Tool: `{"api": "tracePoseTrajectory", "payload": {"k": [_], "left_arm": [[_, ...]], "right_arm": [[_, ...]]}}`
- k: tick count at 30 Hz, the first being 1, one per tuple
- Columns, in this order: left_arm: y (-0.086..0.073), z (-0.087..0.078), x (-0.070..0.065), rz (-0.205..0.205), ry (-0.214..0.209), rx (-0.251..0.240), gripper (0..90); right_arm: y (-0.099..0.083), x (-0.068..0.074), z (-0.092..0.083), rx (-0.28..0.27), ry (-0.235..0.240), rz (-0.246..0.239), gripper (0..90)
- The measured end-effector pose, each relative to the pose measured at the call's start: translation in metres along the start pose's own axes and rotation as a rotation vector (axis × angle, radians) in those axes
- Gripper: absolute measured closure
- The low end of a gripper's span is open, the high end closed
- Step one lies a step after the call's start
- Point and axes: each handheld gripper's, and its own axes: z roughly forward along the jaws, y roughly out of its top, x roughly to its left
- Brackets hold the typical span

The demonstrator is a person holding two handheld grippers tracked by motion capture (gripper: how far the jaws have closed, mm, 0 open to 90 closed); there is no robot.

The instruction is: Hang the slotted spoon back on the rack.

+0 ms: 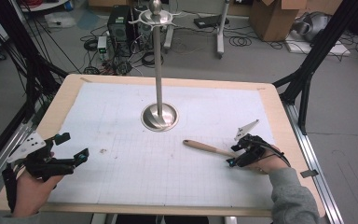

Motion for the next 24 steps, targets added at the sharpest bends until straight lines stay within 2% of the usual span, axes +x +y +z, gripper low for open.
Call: {"api": "tracePoseTrajectory", "payload": {"k": [4,12,17,24], "left_arm": [[0.0002,-0.0003,-0.0001,-0.001,-0.001,0.0,1.9],[0.0004,-0.0004,-0.0003,0.0,-0.002,-0.001,1.9],[0.0006,-0.001,-0.0002,0.001,-0.003,-0.001,1.9],[0.0006,-0.0013,-0.0003,-0.004,-0.002,-0.004,1.9]], "right_arm": [[-0.001,-0.0002,-0.0015,0.021,-0.019,-0.003,47.4],[-0.0042,-0.0012,-0.0053,0.036,-0.041,0.018,61.1],[-0.0046,0.0005,-0.006,0.049,-0.054,-0.003,70.9],[-0.0043,0.002,-0.0061,0.05,-0.057,-0.024,74.5]]}}
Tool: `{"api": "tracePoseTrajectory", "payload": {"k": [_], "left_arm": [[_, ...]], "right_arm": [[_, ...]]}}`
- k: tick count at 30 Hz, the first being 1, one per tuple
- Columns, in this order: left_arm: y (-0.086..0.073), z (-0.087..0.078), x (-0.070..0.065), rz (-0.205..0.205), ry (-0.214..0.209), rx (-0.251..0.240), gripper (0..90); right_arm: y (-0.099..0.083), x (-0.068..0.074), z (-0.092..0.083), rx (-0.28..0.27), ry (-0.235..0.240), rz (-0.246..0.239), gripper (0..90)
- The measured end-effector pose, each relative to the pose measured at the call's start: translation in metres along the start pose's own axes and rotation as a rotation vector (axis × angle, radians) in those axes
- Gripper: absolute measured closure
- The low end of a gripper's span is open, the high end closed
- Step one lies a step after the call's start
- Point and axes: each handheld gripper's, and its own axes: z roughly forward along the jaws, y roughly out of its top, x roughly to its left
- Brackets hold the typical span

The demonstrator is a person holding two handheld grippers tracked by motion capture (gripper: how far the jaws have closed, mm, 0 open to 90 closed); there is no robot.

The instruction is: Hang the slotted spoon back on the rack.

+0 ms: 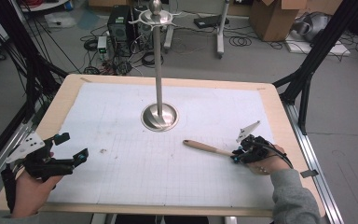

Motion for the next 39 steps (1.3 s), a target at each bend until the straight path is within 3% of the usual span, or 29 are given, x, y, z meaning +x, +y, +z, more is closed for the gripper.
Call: {"api": "tracePoseTrajectory", "payload": {"k": [3,9,18,39], "left_arm": [[0.0,0.0,0.0,0.0,0.0,0.0,1.9],[0.0,0.0,0.0,0.001,-0.002,0.001,1.9],[0.0,-0.001,0.0,0.0,-0.002,0.001,1.9],[0.001,-0.001,-0.003,0.002,-0.013,-0.017,1.9]], "right_arm": [[0.0,0.0,0.0,-0.001,0.024,-0.002,77.9],[0.002,0.0,0.0,0.007,0.033,0.06,78.2],[0.004,0.002,-0.004,-0.021,0.038,0.055,78.3],[0.007,0.005,-0.047,-0.32,0.039,0.104,78.2]]}}
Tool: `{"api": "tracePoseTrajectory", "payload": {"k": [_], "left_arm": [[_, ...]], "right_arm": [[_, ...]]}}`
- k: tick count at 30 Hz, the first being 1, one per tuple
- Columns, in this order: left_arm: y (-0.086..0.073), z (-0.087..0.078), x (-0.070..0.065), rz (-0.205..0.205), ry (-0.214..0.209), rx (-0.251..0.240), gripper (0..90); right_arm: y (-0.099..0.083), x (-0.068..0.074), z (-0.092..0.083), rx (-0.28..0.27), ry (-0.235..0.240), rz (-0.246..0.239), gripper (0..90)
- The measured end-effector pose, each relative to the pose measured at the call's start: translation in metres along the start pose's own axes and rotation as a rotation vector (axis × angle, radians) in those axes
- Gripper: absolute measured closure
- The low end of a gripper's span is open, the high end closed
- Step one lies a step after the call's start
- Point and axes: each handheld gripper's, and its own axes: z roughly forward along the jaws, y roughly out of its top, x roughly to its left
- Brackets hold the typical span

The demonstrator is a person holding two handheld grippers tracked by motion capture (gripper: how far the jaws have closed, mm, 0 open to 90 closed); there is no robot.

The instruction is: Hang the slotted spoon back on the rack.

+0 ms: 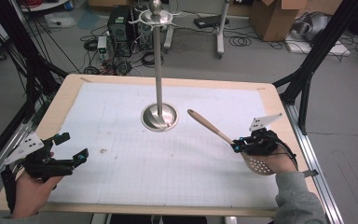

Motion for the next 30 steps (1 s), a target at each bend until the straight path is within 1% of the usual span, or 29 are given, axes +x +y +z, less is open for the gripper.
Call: {"api": "tracePoseTrajectory", "payload": {"k": [1,4,10,14,15,18,19,20,22,27,28,30], "left_arm": [[0.0,0.0,0.0,0.0,0.0,0.0,1.9],[0.0,0.0,0.0,0.0,-0.001,-0.002,1.9],[0.001,-0.002,0.0,0.0,-0.001,-0.004,1.9],[0.001,-0.002,0.0,0.0,0.001,-0.005,1.9],[0.001,-0.003,0.0,-0.001,0.001,-0.007,1.9],[0.001,-0.004,0.0,-0.001,0.004,-0.007,1.9],[0.001,-0.005,0.0,-0.002,0.005,-0.008,1.9],[0.001,-0.005,0.0,-0.001,0.005,-0.009,1.9],[0.001,-0.006,0.0,-0.003,0.008,-0.012,1.9],[0.001,-0.009,0.0,-0.002,0.011,-0.014,1.9],[0.001,-0.01,0.001,-0.002,0.014,-0.014,1.9],[0.0,-0.01,0.001,-0.003,0.014,-0.014,1.9]], "right_arm": [[0.0,0.0,0.0,0.0,0.0,0.0,78.2],[0.006,0.002,-0.006,-0.034,0.003,0.004,78.2],[0.02,0.008,-0.015,-0.097,0.004,-0.011,78.2],[0.03,0.012,-0.019,-0.13,-0.003,-0.019,78.2],[0.035,0.013,-0.02,-0.145,-0.001,-0.026,78.2],[0.04,0.015,-0.021,-0.159,-0.009,-0.03,78.2],[0.045,0.016,-0.022,-0.176,-0.004,-0.033,78.2],[0.045,0.016,-0.022,-0.176,-0.004,-0.033,78.2],[0.05,0.017,-0.023,-0.194,-0.002,-0.038,78.2],[0.06,0.019,-0.025,-0.23,-0.012,-0.044,78.2],[0.064,0.02,-0.026,-0.244,-0.016,-0.044,78.2],[0.066,0.02,-0.027,-0.251,-0.023,-0.047,78.2]]}}
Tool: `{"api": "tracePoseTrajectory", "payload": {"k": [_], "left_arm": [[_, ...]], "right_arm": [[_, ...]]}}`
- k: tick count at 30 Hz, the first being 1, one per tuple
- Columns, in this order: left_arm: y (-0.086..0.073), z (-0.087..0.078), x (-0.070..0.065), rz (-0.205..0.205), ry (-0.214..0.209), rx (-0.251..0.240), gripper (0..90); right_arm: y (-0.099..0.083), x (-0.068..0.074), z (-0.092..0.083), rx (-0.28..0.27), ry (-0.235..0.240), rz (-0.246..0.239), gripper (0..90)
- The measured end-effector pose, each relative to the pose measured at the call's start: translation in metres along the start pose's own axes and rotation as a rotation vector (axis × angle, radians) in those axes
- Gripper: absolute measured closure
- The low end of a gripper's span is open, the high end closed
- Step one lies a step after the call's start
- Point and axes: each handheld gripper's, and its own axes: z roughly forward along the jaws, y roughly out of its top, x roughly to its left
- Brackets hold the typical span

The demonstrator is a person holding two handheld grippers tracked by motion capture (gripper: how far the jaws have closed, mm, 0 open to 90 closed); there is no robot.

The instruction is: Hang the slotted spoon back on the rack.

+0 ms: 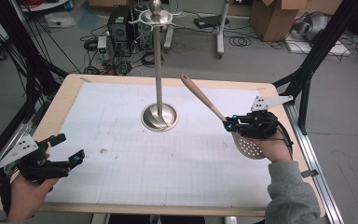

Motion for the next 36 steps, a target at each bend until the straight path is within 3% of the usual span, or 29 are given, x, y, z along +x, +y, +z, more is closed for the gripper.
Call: {"api": "tracePoseTrajectory", "payload": {"k": [13,22,36], "left_arm": [[0.0,-0.004,0.0,0.003,0.005,-0.002,1.9],[0.001,-0.006,-0.001,0.0,0.003,-0.005,1.9],[0.001,-0.008,-0.001,-0.001,0.002,-0.006,1.9]], "right_arm": [[0.028,0.002,0.001,-0.075,-0.026,0.003,78.2],[0.04,0.002,0.002,-0.093,-0.037,-0.005,78.2],[0.064,-0.001,-0.008,-0.159,-0.054,0.009,78.2]]}}
